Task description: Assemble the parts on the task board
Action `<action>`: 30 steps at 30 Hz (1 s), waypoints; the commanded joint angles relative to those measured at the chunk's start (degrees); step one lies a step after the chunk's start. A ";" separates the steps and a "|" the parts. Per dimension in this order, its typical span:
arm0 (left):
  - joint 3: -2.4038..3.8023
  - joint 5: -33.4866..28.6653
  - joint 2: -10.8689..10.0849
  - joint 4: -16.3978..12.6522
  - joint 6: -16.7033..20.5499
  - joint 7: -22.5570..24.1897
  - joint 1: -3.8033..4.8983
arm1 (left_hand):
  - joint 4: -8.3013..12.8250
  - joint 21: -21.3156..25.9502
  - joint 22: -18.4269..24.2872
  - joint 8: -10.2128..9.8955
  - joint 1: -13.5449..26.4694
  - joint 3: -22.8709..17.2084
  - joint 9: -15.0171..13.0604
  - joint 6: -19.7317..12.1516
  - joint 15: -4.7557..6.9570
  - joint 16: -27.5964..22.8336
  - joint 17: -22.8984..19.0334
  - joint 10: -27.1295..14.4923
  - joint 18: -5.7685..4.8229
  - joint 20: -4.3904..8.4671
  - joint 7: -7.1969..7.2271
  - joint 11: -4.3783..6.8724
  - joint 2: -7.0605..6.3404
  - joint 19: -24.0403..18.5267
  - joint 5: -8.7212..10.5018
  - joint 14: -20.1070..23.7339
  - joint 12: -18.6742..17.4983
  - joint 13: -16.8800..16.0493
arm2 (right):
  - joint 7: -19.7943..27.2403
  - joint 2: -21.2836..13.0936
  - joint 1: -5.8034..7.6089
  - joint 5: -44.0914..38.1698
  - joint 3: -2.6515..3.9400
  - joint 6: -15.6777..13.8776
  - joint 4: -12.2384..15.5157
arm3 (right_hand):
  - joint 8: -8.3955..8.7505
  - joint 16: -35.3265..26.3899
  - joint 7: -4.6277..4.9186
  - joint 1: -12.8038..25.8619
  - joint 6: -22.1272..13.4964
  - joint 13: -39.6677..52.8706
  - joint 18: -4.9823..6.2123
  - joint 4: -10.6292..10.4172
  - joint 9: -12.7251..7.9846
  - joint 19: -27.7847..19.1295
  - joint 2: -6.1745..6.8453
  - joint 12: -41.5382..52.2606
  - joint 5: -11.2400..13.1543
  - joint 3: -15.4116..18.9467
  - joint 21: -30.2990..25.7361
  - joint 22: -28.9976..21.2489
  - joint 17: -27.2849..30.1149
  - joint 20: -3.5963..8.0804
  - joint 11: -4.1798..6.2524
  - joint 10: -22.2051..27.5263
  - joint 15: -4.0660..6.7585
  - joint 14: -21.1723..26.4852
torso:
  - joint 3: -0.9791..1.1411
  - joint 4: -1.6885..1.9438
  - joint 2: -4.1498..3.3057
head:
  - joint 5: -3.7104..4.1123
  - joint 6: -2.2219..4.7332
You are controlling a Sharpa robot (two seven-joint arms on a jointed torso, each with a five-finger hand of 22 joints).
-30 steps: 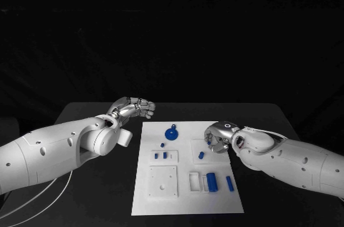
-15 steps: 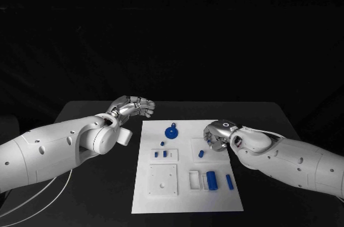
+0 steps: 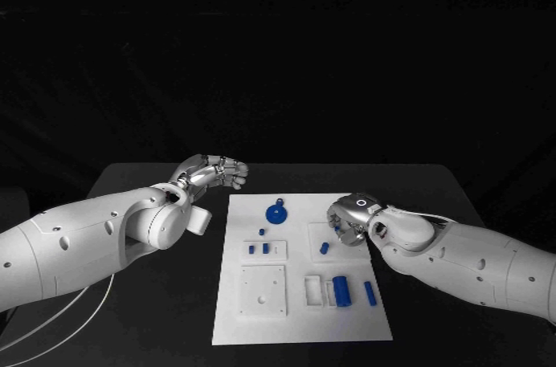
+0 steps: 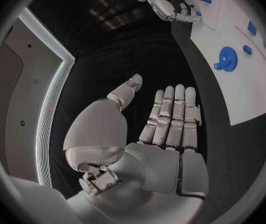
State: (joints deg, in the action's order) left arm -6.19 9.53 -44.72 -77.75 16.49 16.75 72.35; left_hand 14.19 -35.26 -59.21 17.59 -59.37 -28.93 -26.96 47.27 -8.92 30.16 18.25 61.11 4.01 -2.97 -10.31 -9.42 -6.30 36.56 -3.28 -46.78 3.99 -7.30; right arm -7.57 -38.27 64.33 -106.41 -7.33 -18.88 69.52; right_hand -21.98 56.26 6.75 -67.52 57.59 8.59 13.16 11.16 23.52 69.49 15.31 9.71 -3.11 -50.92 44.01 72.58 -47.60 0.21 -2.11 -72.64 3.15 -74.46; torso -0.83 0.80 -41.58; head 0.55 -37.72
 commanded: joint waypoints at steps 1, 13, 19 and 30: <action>0.04 -0.28 0.12 -0.11 0.01 0.37 0.08 | -0.34 0.10 -0.09 0.06 0.09 0.06 0.10 -0.21 -0.26 -0.40 0.06 -0.08 0.94 -0.33 -0.01 -0.30 0.37 0.09 0.02 -0.01 0.02 0.06 | -1.24 -0.22 -1.05 -2.69 -0.74 2.86 -0.07 | -0.61 0.70 -0.34 -0.40 1.24 0.83 1.84 0.57 0.20 0.92 -0.13 0.68 -0.07 0.07 0.70 0.35 -0.43 0.10 -0.49 -2.49 0.64 -0.58 | 0.02 -0.02 -0.01 | 0.04 0.04; 0.04 -0.24 0.14 -0.01 0.02 0.36 0.08 | -0.34 0.13 -0.14 0.08 0.03 0.05 0.11 -0.23 -0.28 -0.49 0.09 -0.09 0.97 -0.36 -0.01 -0.31 0.37 0.06 0.01 0.00 0.01 0.14 | -3.29 -0.27 -1.22 -4.01 -0.73 -1.16 0.49 | -1.28 4.10 -1.50 -0.42 4.28 2.54 1.84 0.92 0.36 2.67 -0.48 0.94 0.13 -1.07 3.26 2.37 -2.74 1.31 0.68 -5.49 1.79 -1.17 | 0.01 0.03 -0.02 | 0.18 0.04; 0.04 -0.24 0.13 0.02 0.09 0.36 0.08 | -0.35 0.14 -0.16 0.09 0.01 0.05 0.11 -0.23 -0.29 -0.53 0.11 -0.09 0.98 -0.38 -0.01 -0.31 0.38 0.04 0.01 0.00 0.00 0.17 | -3.63 -0.23 -1.23 -4.00 -0.72 -1.94 0.71 | -1.30 4.57 -1.62 -0.19 4.62 2.85 1.84 0.91 0.39 2.88 -0.47 0.86 0.18 -1.19 3.68 2.74 -3.05 1.52 0.82 -5.87 1.92 -1.19 | 0.01 0.06 -0.02 | 0.20 0.05; 0.04 -0.24 0.15 0.48 0.11 0.28 0.08 | -0.39 0.17 -0.24 0.08 0.05 0.11 0.14 -0.32 -0.32 -0.65 0.16 -0.12 1.00 -0.42 -0.04 -0.35 0.32 0.00 0.01 -0.01 -0.02 0.28 | -3.40 -1.21 -1.20 -2.81 0.01 -1.99 2.15 | -1.34 4.87 -1.71 -0.03 4.86 3.06 1.84 0.94 0.44 2.95 -0.42 0.79 0.19 -1.30 3.91 2.95 -3.24 1.66 0.91 -6.13 2.01 -1.18 | 0.03 -0.01 0.01 | 0.13 0.12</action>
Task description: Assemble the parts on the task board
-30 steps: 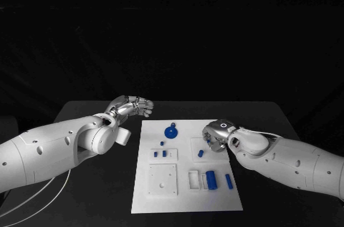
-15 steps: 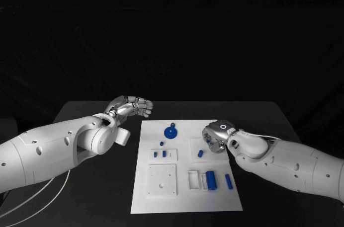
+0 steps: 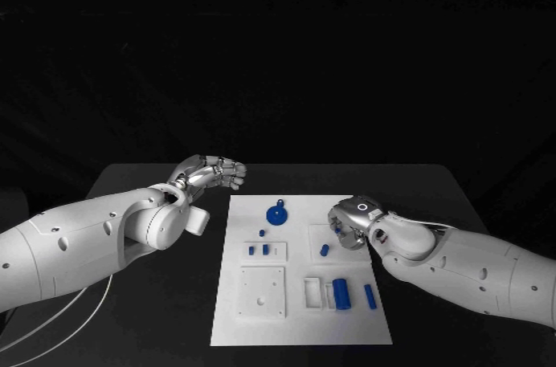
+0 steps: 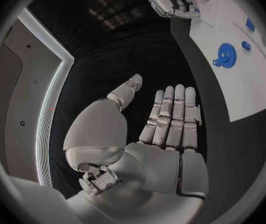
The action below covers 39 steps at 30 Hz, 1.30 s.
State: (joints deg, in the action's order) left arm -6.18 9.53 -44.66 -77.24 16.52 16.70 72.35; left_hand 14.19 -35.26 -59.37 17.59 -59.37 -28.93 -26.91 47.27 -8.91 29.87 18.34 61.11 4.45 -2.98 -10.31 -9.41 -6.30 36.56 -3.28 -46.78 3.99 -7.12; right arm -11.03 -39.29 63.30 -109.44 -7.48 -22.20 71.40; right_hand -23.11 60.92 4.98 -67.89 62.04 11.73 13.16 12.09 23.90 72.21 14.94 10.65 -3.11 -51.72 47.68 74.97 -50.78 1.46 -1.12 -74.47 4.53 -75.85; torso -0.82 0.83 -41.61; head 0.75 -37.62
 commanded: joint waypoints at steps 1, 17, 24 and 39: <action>0.04 -0.24 0.10 -0.04 0.04 0.34 0.08 | -0.41 0.18 -0.10 0.06 0.06 0.13 0.10 -0.36 -0.34 -0.39 0.08 -0.13 0.56 -0.43 -0.06 -0.35 0.30 -0.02 0.00 -0.01 -0.03 0.14 | 0.09 -0.24 -0.15 0.28 0.31 1.41 0.34 | -0.21 0.23 0.06 0.34 0.42 -0.07 1.84 0.00 0.06 0.22 -0.04 -0.16 0.19 -0.53 0.24 0.58 -0.08 0.41 -0.07 -4.32 0.64 0.21 | 0.02 -0.04 0.02 | -0.10 0.09; 0.05 -0.24 0.16 0.18 0.37 0.33 0.08 | -0.45 0.28 -0.22 0.05 0.07 0.18 0.15 -0.52 -0.41 -0.64 0.15 -0.26 0.60 -0.49 -0.11 -0.41 0.20 -0.15 -0.02 0.08 -0.08 0.35 | 0.24 -0.98 0.55 0.83 2.04 1.69 1.63 | -0.22 0.39 0.00 0.47 0.58 0.08 1.84 -0.01 0.10 0.13 0.08 -0.27 0.20 -0.71 0.36 0.74 -0.20 0.46 -0.03 -4.47 0.68 0.30 | 0.02 -0.04 0.00 | -0.12 0.11; 0.05 -0.24 0.13 0.20 0.41 0.31 0.08 | -0.47 0.31 -0.25 0.05 0.06 0.19 0.16 -0.55 -0.43 -0.71 0.18 -0.28 0.60 -0.51 -0.12 -0.43 0.17 -0.18 -0.02 0.10 -0.08 0.41 | 0.38 -2.66 0.89 2.34 3.11 2.51 4.24 | -0.22 0.43 -0.01 0.48 0.62 0.13 1.84 0.00 0.10 0.12 0.13 -0.31 0.20 -0.76 0.40 0.78 -0.23 0.48 -0.02 -4.51 0.69 0.32 | 0.02 -0.04 0.02 | -0.23 0.10; 0.05 -0.24 0.38 0.87 1.09 0.43 0.08 | -0.48 0.34 -0.28 0.06 0.05 0.19 0.17 -0.57 -0.44 -0.77 0.20 -0.30 0.61 -0.53 -0.13 -0.44 0.15 -0.21 -0.02 0.11 -0.08 0.47 | -0.08 -2.69 0.98 2.74 4.74 0.66 13.63 | -0.19 0.48 -0.01 0.53 0.63 0.18 1.84 -0.07 0.11 0.11 0.08 -0.36 0.19 -0.83 0.43 0.81 -0.26 0.49 -0.02 -4.54 0.69 0.36 | 0.01 0.00 0.04 | -1.67 0.48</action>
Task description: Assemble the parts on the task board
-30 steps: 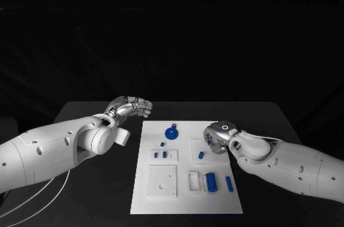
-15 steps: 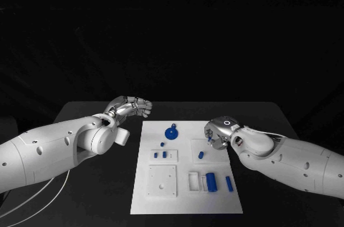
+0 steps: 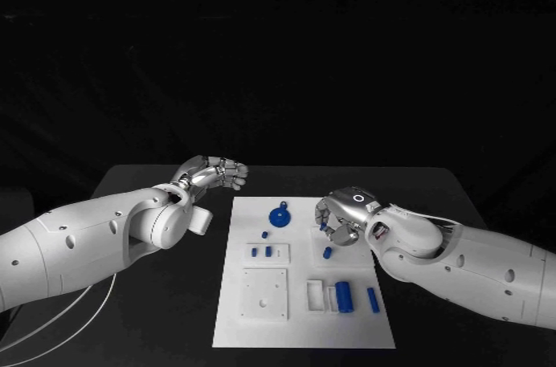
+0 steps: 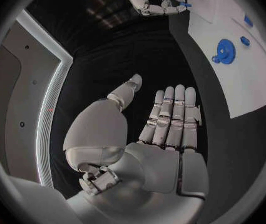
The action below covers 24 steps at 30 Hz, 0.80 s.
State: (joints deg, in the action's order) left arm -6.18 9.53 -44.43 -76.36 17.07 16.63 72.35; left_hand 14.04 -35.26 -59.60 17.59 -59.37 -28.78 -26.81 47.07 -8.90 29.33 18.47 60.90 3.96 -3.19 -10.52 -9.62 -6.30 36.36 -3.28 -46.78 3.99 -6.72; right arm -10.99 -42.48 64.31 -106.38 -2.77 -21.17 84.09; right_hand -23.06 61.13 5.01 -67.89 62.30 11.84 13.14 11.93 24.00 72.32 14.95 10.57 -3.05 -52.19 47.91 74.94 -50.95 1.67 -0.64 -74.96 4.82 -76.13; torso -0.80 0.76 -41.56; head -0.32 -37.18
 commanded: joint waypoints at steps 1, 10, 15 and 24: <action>0.05 -0.24 0.18 0.03 0.59 0.50 0.07 | -0.33 0.34 -0.05 0.06 0.05 0.04 0.07 -0.36 -0.45 -0.23 0.08 -0.09 1.10 -0.33 0.08 -0.23 0.15 -0.01 -0.02 0.11 -0.08 0.07 | -0.34 0.86 -0.04 -0.71 0.02 0.23 1.32 | -0.24 0.27 -0.05 0.52 0.37 0.07 1.86 0.09 0.01 -0.01 0.07 -0.28 0.14 -0.37 0.21 0.84 -0.09 0.29 -0.50 -4.05 0.40 0.64 | -0.02 0.07 -0.01 | -0.82 0.03; 0.05 -0.24 0.52 0.40 1.19 0.51 0.08 | -0.36 0.36 -0.09 0.09 0.02 0.02 0.07 -0.36 -0.46 -0.29 0.11 -0.07 1.11 -0.34 0.08 -0.23 0.17 -0.02 -0.03 0.10 -0.06 0.12 | -0.70 5.00 -0.81 -4.06 -0.78 1.97 3.56 | -0.22 0.29 -0.05 0.49 0.36 0.10 1.86 0.10 0.01 -0.02 0.04 -0.35 0.13 -0.42 0.24 0.86 -0.11 0.31 -0.50 -4.04 0.40 0.67 | -0.11 0.03 -0.02 | -4.02 -0.38; 0.05 -0.24 0.84 0.91 1.46 0.51 0.08 | -0.36 0.37 -0.11 0.11 0.00 0.02 0.07 -0.35 -0.46 -0.32 0.13 -0.06 1.12 -0.35 0.09 -0.23 0.15 -0.03 -0.03 0.09 -0.05 0.15 | -0.73 6.97 -1.46 -5.11 -2.06 2.35 3.68 | -0.20 0.30 -0.05 0.49 0.35 0.11 1.86 0.11 0.01 -0.02 0.01 -0.38 0.11 -0.43 0.25 0.88 -0.12 0.32 -0.51 -4.04 0.40 0.68 | -0.06 0.12 -0.04 | -4.98 -0.68; 0.05 -0.24 1.44 1.19 1.27 0.42 0.08 | -0.42 0.40 -0.16 0.14 0.02 0.03 0.07 -0.34 -0.47 -0.38 0.18 -0.05 1.12 -0.37 0.09 -0.23 0.13 -0.05 -0.03 0.09 -0.04 0.21 | -1.24 10.43 -3.95 -7.57 -4.15 2.85 2.75 | -0.18 0.34 -0.05 0.48 0.36 0.15 1.86 0.16 0.02 -0.02 -0.03 -0.42 0.10 -0.45 0.29 0.91 -0.14 0.34 -0.51 -4.05 0.40 0.68 | -0.09 0.09 -0.05 | -7.21 -1.73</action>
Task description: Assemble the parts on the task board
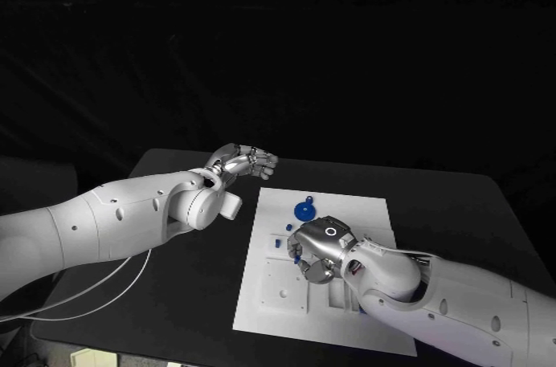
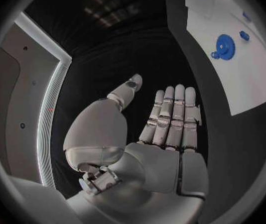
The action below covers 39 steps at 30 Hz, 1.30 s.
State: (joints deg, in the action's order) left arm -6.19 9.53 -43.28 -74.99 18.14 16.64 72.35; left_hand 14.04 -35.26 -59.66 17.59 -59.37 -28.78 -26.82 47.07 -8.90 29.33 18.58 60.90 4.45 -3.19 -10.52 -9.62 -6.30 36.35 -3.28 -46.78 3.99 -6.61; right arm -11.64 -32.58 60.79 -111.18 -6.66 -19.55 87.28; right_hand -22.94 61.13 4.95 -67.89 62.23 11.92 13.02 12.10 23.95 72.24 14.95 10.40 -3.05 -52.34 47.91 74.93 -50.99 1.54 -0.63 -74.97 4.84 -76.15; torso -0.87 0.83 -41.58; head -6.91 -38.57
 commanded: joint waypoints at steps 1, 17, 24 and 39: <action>0.05 -0.24 0.38 -0.18 0.20 0.40 0.08 | -0.43 0.40 -0.10 0.14 0.03 0.03 0.08 -0.34 -0.48 -0.39 0.07 -0.05 0.64 -0.37 0.09 -0.23 0.13 -0.04 -0.03 0.08 -0.04 0.11 | -0.66 0.73 -0.68 -3.03 -0.44 1.21 -0.64 | -0.30 0.34 0.01 0.48 0.42 0.08 1.98 0.01 0.06 0.06 -0.03 -0.26 0.10 -0.30 0.29 0.92 -0.10 0.47 -0.52 -4.05 0.37 0.71 | -0.02 0.06 -0.05 | -0.62 -0.37; 0.05 -0.20 0.75 0.12 -0.18 0.21 0.08 | -0.59 0.47 -0.18 0.15 0.15 0.06 0.11 -0.41 -0.52 -0.56 0.13 -0.10 0.64 -0.41 0.07 -0.26 0.13 -0.10 -0.02 0.13 -0.05 0.24 | -1.29 1.60 -2.87 -3.08 -0.82 1.33 -1.79 | -0.28 0.39 0.01 0.49 0.44 0.13 1.98 0.07 0.07 0.08 -0.09 -0.33 0.09 -0.34 0.35 0.95 -0.13 0.51 -0.52 -4.08 0.37 0.72 | -0.03 -0.01 -0.07 | -1.54 -0.99; 0.05 -0.20 0.62 0.15 -0.18 0.20 0.08 | -0.62 0.50 -0.21 0.16 0.15 0.07 0.12 -0.44 -0.53 -0.61 0.16 -0.11 0.65 -0.42 0.06 -0.26 0.13 -0.13 -0.03 0.14 -0.06 0.30 | -1.24 1.37 -2.91 -3.05 -0.83 1.84 -1.90 | -0.27 0.42 0.01 0.52 0.46 0.16 1.98 0.09 0.08 0.09 -0.10 -0.36 0.07 -0.36 0.38 0.96 -0.14 0.52 -0.52 -4.11 0.37 0.72 | 0.01 -0.03 -0.03 | -1.64 -1.19; 0.05 -0.20 0.55 0.19 -0.32 0.17 0.08 | -0.67 0.55 -0.26 0.18 0.16 0.07 0.13 -0.47 -0.54 -0.70 0.22 -0.13 0.66 -0.44 0.06 -0.28 0.12 -0.16 -0.02 0.13 -0.05 0.39 | -1.37 1.03 -2.96 -2.97 -0.83 1.75 -2.47 | -0.25 0.51 0.00 0.60 0.51 0.24 1.98 0.14 0.09 0.13 -0.14 -0.42 0.08 -0.40 0.45 0.99 -0.19 0.56 -0.51 -4.20 0.38 0.71 | -0.01 -0.01 -0.04 | -1.73 -1.38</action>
State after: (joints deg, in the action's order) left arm -6.17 9.53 -42.79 -74.73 18.12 16.46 72.35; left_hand 13.71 -35.04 -59.83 17.59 -59.38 -28.77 -26.77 47.07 -9.12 28.87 18.76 60.90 4.50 -3.20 -10.52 -9.62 -6.30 36.34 -3.28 -46.56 3.99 -6.30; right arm -12.76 -31.51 57.93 -113.32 -7.45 -18.68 84.83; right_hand -23.03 61.35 4.99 -67.89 62.27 12.06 12.91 12.27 23.97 72.27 14.95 10.12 -3.05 -52.49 48.12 74.92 -51.09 1.78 -0.62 -74.98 4.82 -76.13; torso -0.87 0.82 -41.62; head -8.59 -39.92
